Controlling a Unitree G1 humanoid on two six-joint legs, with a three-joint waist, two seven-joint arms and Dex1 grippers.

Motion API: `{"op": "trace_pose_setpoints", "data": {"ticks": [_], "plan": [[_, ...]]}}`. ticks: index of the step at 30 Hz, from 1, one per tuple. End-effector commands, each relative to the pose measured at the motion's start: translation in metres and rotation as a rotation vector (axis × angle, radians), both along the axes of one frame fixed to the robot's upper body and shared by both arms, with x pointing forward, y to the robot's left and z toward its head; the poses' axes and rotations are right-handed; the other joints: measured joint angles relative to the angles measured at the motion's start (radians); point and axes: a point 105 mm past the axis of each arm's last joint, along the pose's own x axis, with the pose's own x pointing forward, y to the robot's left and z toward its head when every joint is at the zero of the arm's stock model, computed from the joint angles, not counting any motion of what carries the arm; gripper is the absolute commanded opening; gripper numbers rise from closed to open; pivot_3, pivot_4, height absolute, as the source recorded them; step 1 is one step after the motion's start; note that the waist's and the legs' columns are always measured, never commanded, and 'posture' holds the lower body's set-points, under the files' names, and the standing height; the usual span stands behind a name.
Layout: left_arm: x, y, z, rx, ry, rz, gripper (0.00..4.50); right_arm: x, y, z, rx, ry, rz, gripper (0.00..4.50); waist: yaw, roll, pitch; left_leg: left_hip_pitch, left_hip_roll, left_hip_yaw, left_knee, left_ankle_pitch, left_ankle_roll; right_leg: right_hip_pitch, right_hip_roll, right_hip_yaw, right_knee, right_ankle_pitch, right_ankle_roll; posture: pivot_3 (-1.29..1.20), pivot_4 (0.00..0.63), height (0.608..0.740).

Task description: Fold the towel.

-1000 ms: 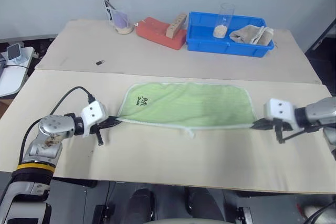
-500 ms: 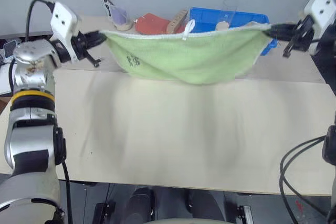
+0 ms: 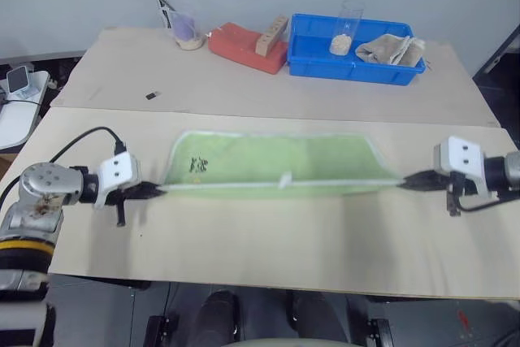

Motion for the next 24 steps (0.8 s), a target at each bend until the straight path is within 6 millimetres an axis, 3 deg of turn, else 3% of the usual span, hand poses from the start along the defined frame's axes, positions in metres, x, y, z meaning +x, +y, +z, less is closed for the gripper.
{"op": "trace_pose_setpoints", "data": {"ticks": [1, 3, 8, 12, 16, 24], "plan": [[-0.013, 0.004, 0.005, 0.016, 0.053, 0.0, 0.0, -0.017, -0.005, 0.006, -0.015, 0.086, -0.024, 0.02, 0.003, 0.001, 0.0, 0.001, 0.0, 0.0, 0.0, 0.0, 0.0, 0.0, 0.001, 0.0, 0.001, -0.001, -0.001, 0.0, 0.15, 0.714], [-0.012, 0.005, 0.005, 0.01, 0.056, 0.014, 0.0, -0.023, -0.001, 0.003, 0.007, 0.142, -0.039, 0.02, 0.003, 0.001, 0.0, 0.003, 0.001, 0.001, 0.0, 0.0, 0.0, 0.001, 0.001, 0.0, 0.003, -0.002, -0.002, 0.0, 0.15, 0.714], [0.002, 0.006, 0.011, -0.053, 0.044, 0.092, 0.0, -0.01, 0.007, 0.007, 0.083, 0.159, -0.139, 0.02, -0.003, 0.001, 0.0, 0.003, 0.001, 0.001, 0.001, 0.0, 0.0, 0.0, 0.004, 0.0, 0.003, -0.002, -0.003, 0.0, 0.15, 0.714], [0.022, 0.01, 0.023, -0.112, 0.007, 0.17, 0.0, 0.01, 0.008, 0.014, 0.163, 0.159, -0.234, 0.02, -0.004, 0.0, 0.0, 0.003, 0.0, 0.002, 0.0, 0.0, 0.0, -0.001, 0.005, 0.0, 0.003, -0.002, -0.004, 0.0, 0.15, 0.714], [0.047, 0.015, 0.036, -0.15, -0.028, 0.247, 0.0, 0.049, 0.01, 0.027, 0.272, 0.133, -0.36, 0.02, -0.004, 0.0, 0.0, 0.001, 0.0, 0.002, 0.001, 0.0, 0.0, -0.001, 0.004, 0.0, 0.002, -0.001, -0.005, 0.0, 0.15, 0.714], [0.08, 0.008, 0.042, -0.169, -0.08, 0.302, 0.0, 0.079, 0.001, 0.027, 0.264, 0.121, -0.456, 0.02, -0.001, 0.001, 0.0, -0.002, -0.001, 0.002, 0.002, 0.0, 0.0, -0.002, 0.003, -0.001, 0.001, 0.0, -0.004, 0.0, 0.15, 0.714]]}}
